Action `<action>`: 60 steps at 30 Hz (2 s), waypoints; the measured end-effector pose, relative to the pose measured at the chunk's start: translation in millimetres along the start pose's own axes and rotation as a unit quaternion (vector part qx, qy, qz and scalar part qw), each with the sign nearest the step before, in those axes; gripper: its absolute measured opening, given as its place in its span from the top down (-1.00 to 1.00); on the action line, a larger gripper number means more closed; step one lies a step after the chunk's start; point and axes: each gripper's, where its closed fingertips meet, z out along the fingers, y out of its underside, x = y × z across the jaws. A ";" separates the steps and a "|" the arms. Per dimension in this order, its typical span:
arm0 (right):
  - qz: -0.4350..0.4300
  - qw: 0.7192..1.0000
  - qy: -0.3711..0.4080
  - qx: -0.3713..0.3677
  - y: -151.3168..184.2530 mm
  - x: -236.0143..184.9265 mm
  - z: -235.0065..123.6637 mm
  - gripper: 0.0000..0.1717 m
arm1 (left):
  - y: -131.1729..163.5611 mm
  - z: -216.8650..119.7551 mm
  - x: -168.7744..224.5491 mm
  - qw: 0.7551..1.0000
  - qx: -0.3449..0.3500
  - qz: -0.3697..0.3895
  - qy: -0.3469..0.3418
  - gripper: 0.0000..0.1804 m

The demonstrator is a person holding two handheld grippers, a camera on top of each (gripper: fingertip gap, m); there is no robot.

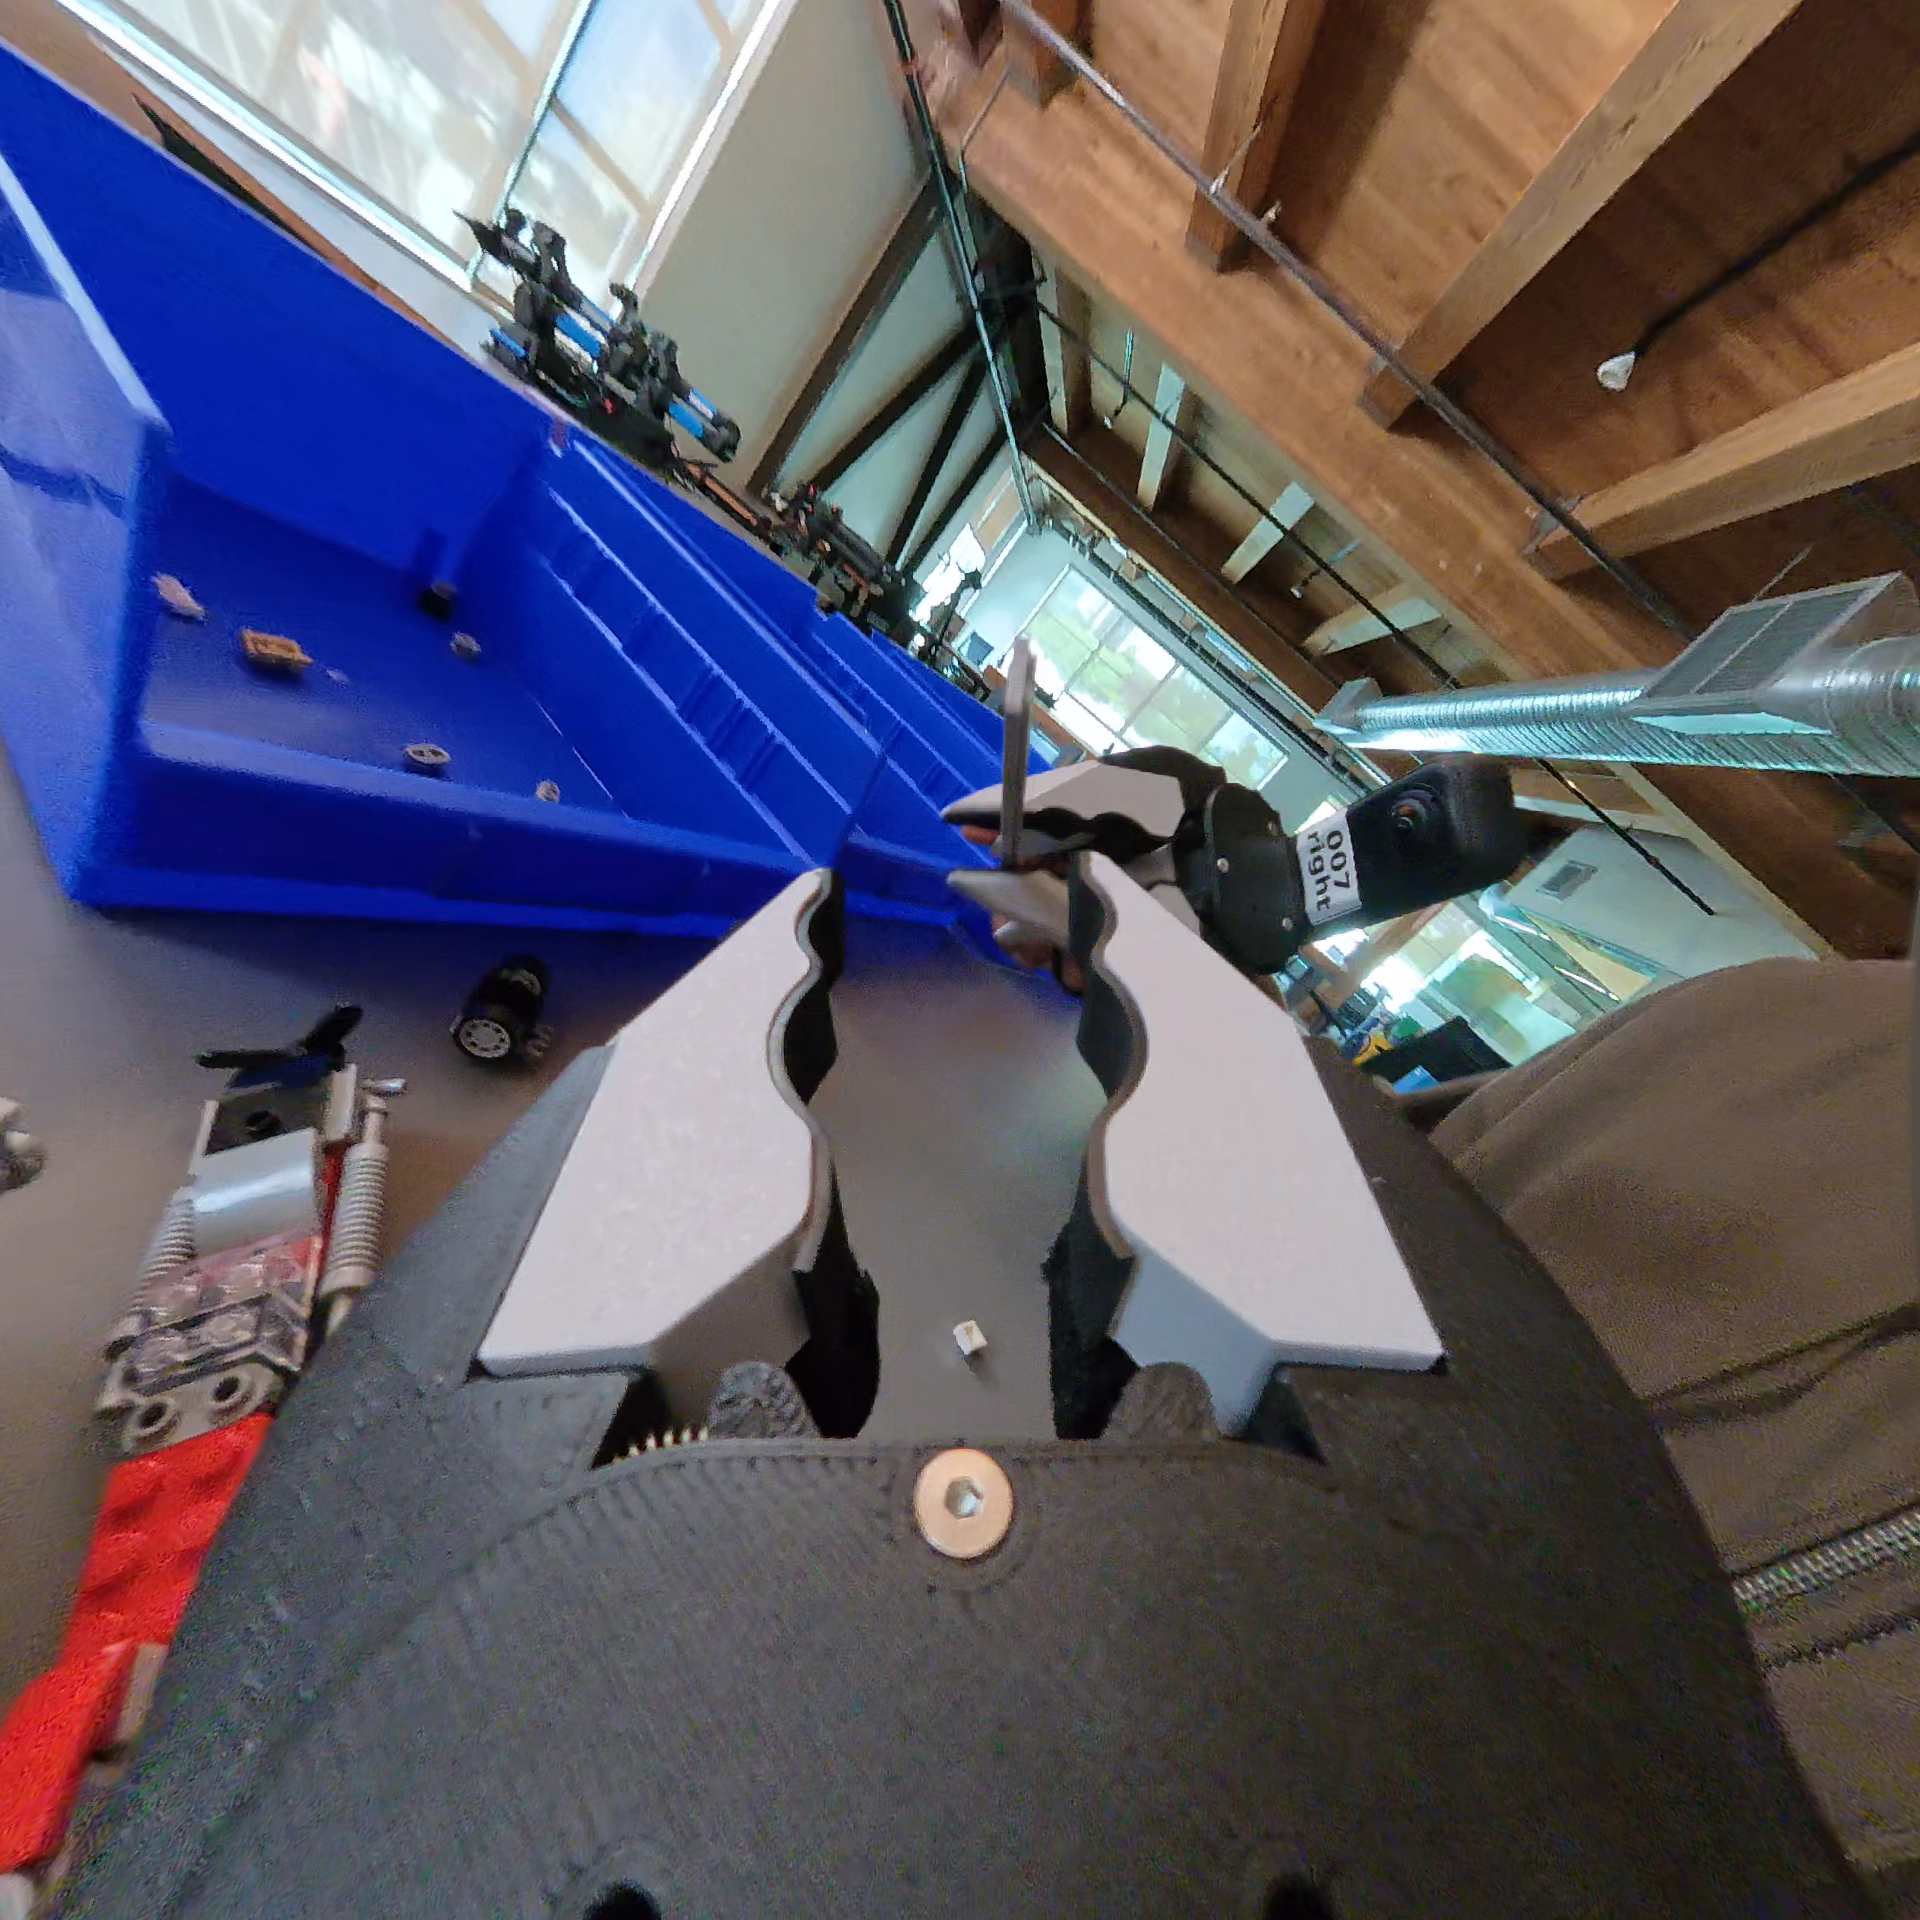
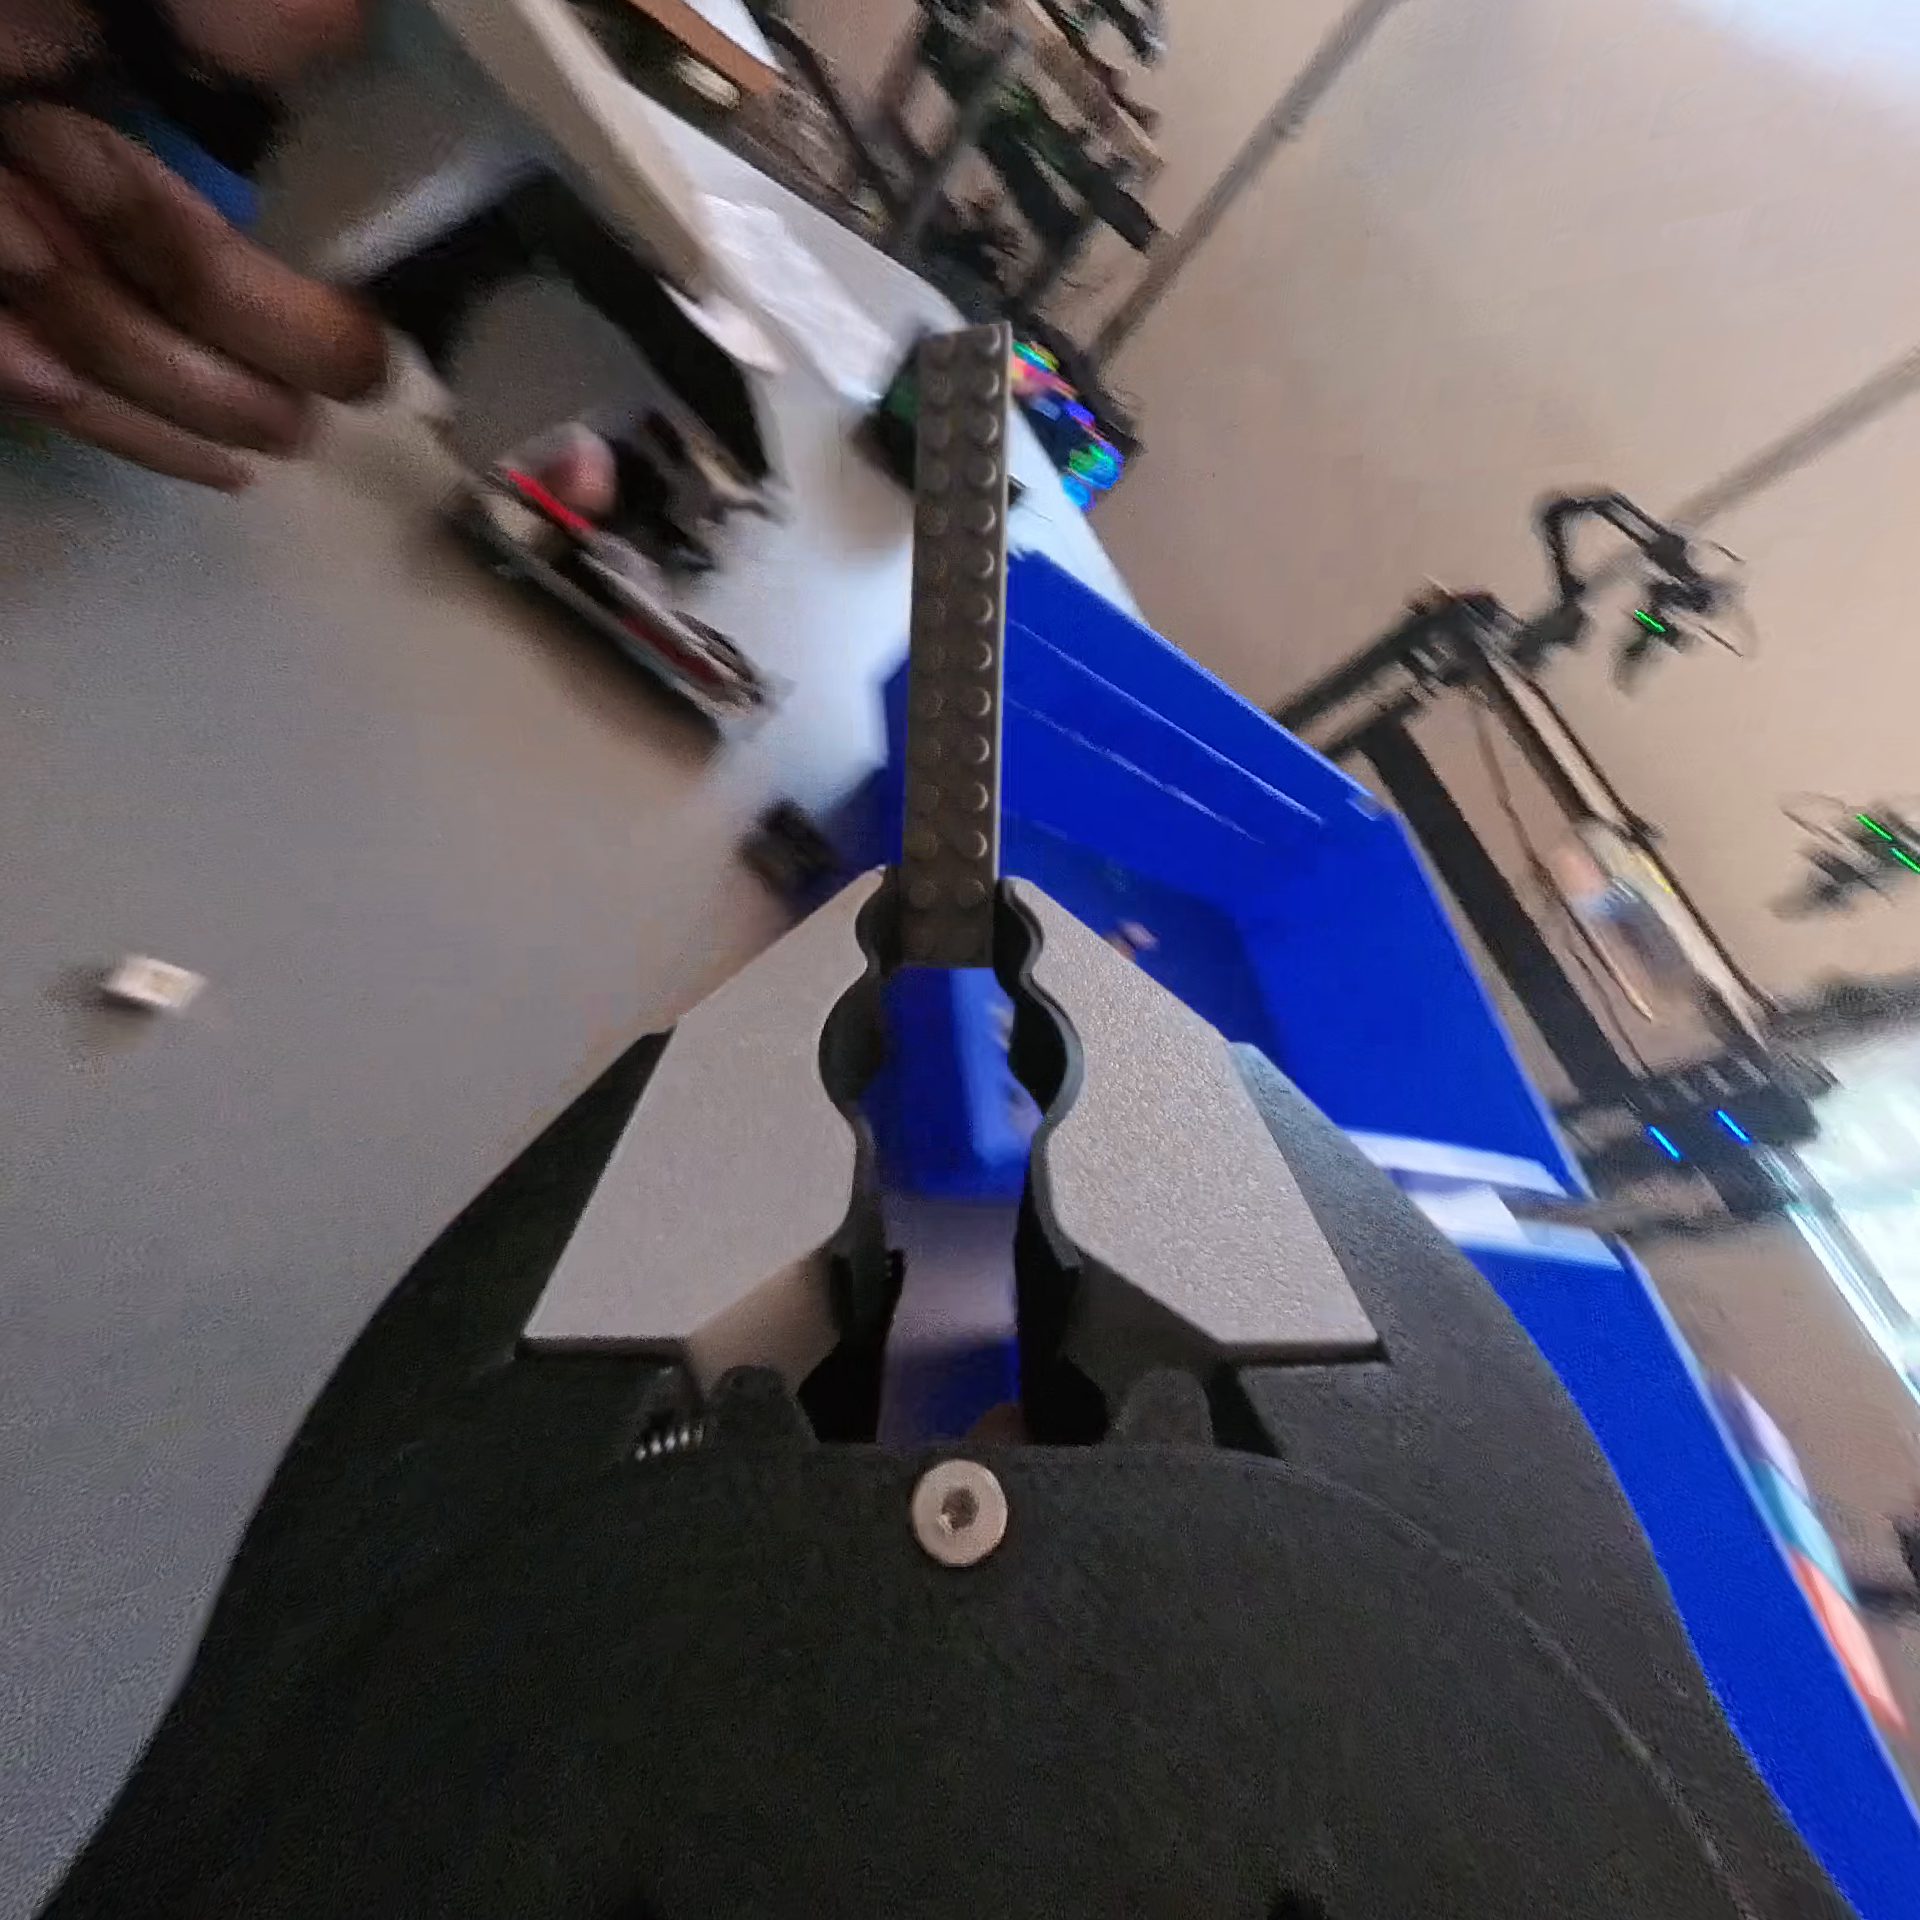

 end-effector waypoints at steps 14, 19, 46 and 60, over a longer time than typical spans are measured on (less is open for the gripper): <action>0.248 0.898 0.223 -0.287 153.4 99.6 -107.2 0.52 | 4.1 0.5 -0.6 1.000 -0.020 0.002 -0.013 0.51; 0.297 0.917 0.146 -0.224 117.6 55.0 -98.6 0.63 | 9.3 -1.5 -0.4 0.999 -0.047 0.011 -0.018 0.52; 0.331 0.912 0.166 -0.175 97.8 77.9 -83.0 0.91 | 23.1 2.1 3.0 0.996 -0.082 0.035 -0.022 0.61; 0.265 0.949 -0.137 -0.097 18.1 -79.6 -31.5 0.63 | 20.2 -1.5 -5.7 0.995 -0.079 0.036 -0.039 0.61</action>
